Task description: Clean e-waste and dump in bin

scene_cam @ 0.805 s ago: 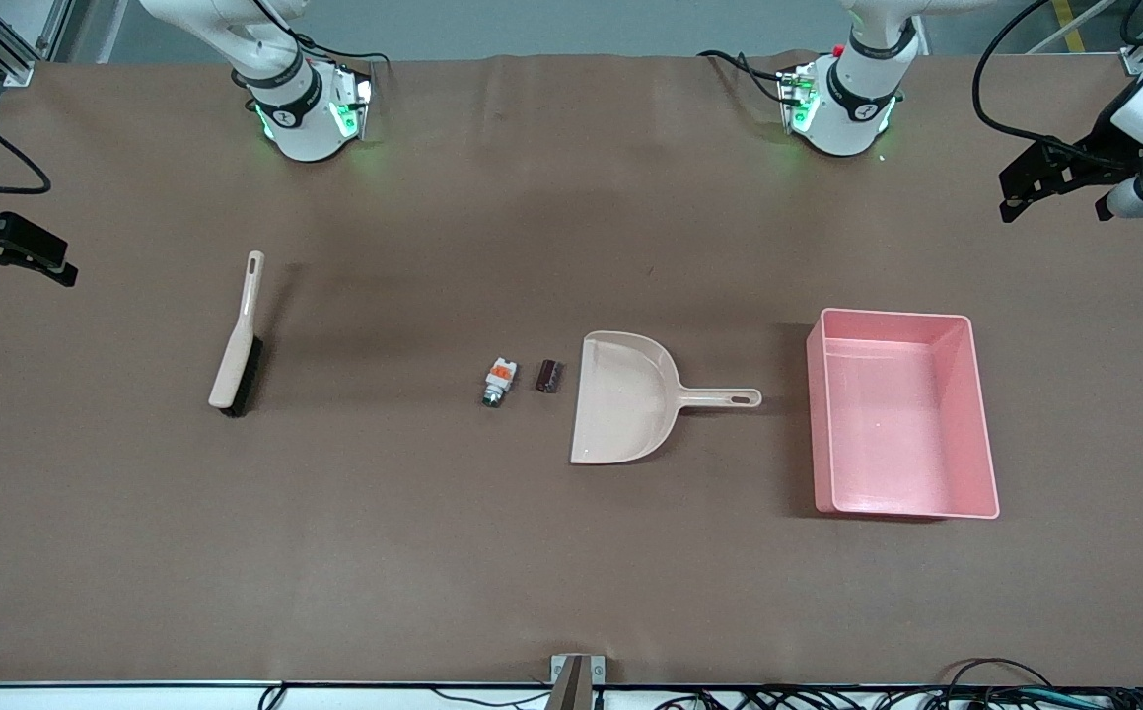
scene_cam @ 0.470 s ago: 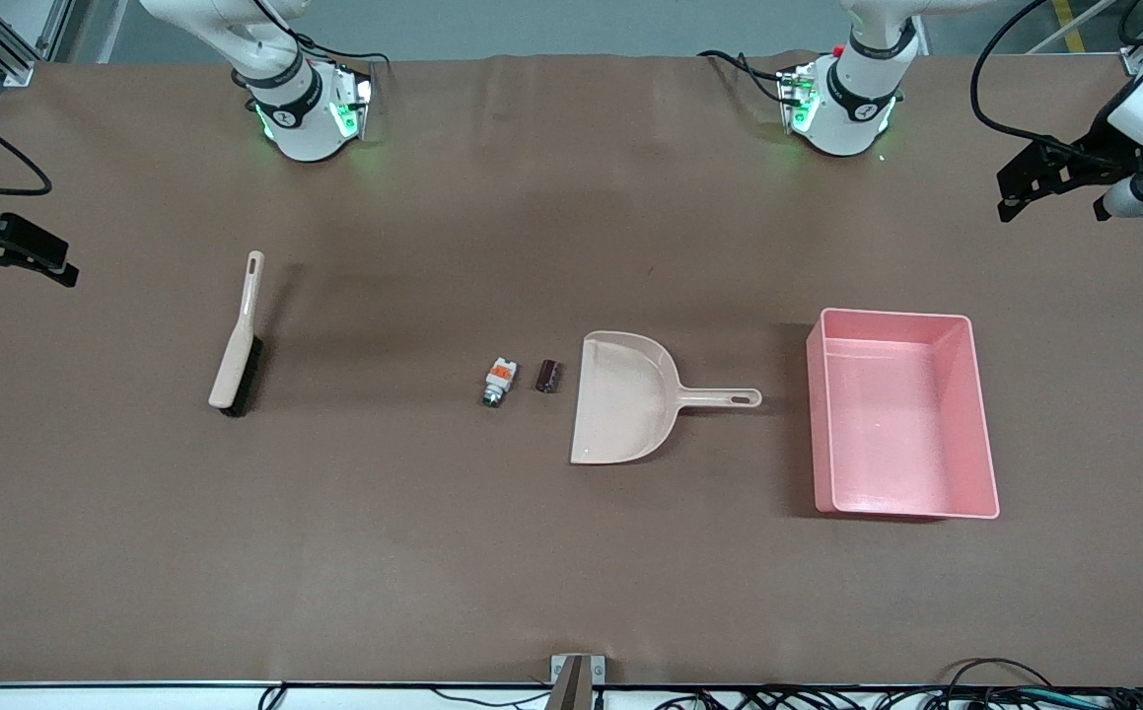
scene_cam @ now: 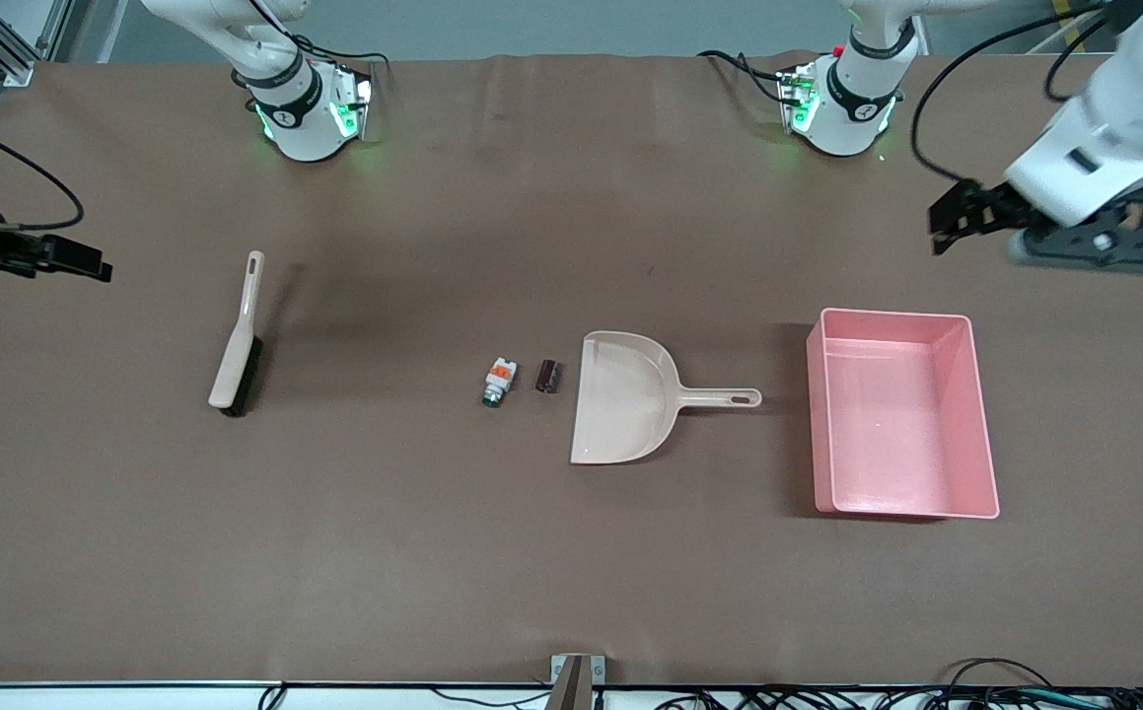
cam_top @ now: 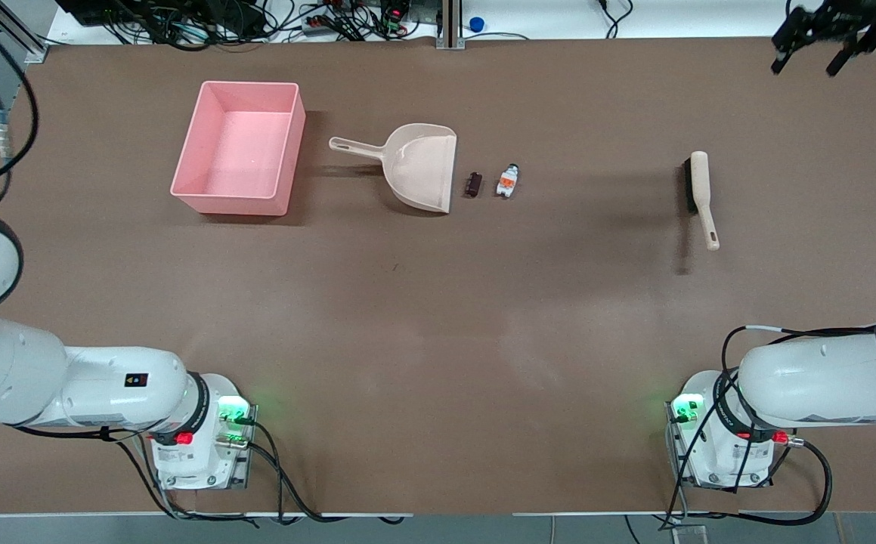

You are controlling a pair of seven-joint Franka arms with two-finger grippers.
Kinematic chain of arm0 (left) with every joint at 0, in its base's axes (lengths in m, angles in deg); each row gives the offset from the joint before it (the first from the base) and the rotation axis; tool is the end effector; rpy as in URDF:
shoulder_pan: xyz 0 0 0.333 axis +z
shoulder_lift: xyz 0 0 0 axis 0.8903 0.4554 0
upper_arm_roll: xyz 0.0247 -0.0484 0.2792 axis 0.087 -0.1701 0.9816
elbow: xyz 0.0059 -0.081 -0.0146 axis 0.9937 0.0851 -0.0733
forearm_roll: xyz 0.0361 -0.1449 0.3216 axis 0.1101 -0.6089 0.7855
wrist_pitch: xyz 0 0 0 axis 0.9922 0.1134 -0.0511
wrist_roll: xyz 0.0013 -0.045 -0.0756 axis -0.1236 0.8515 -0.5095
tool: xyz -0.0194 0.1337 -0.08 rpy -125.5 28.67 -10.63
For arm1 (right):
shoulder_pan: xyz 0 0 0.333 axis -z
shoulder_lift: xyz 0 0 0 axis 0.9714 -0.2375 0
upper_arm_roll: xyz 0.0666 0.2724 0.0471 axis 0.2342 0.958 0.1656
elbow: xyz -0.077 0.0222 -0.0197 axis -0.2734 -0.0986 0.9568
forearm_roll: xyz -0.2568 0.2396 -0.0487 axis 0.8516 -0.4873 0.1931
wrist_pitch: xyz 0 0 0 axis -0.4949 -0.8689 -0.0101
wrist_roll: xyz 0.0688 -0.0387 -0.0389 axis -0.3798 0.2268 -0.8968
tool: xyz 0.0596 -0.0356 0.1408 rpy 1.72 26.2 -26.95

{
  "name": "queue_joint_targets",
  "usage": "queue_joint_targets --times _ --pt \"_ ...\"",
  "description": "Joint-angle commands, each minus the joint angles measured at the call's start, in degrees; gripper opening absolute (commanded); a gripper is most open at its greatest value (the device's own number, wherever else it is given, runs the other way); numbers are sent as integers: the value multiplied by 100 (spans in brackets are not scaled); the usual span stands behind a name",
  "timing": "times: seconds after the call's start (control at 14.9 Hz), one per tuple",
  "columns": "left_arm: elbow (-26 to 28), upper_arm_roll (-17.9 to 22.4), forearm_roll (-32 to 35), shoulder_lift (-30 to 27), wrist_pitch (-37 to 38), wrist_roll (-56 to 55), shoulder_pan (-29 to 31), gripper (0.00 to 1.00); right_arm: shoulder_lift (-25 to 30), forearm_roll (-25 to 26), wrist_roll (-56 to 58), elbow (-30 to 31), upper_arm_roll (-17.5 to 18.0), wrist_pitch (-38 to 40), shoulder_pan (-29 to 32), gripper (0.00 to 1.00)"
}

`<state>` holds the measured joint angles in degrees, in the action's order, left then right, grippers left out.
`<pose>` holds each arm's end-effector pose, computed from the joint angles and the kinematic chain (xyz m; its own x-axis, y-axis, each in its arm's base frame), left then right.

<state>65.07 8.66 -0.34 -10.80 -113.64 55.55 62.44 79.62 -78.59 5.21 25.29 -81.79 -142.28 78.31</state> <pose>0.5035 -0.1241 0.5227 0.9832 -0.1820 -0.0097 -0.1822 -0.9828 -0.0298 0.4878 -0.0649 0.4492 0.9718 -0.0809 -0.2216 -0.0883 -0.9958 -0.0237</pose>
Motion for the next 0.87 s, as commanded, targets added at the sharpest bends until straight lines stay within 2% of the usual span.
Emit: queue_joint_targets --times 0.0,0.07,0.2,0.27,0.47,0.67,0.81 --pt "-177 -461 83 478 -315 167 -23 100 532 -61 21 1149 61 -472 41 100" --pt "-90 -681 74 680 -552 342 -15 100 567 -61 21 1613 61 -769 50 100" --pt "191 -1024 74 936 -1114 607 -6 100 742 -61 21 2746 53 -1847 67 100" --pt "349 -1130 74 998 -1448 686 3 100 778 -61 21 3108 53 -2271 94 100" --pt "491 -1386 109 1454 -1995 1475 -6 100 735 -61 21 3602 53 -2844 94 100" --pt "587 -1457 135 1955 -2635 2730 -23 98 682 -61 13 4235 53 -3828 94 100" --pt "806 -1457 135 2211 -3223 3557 -23 97 350 -61 4 4412 61 -4399 68 100"
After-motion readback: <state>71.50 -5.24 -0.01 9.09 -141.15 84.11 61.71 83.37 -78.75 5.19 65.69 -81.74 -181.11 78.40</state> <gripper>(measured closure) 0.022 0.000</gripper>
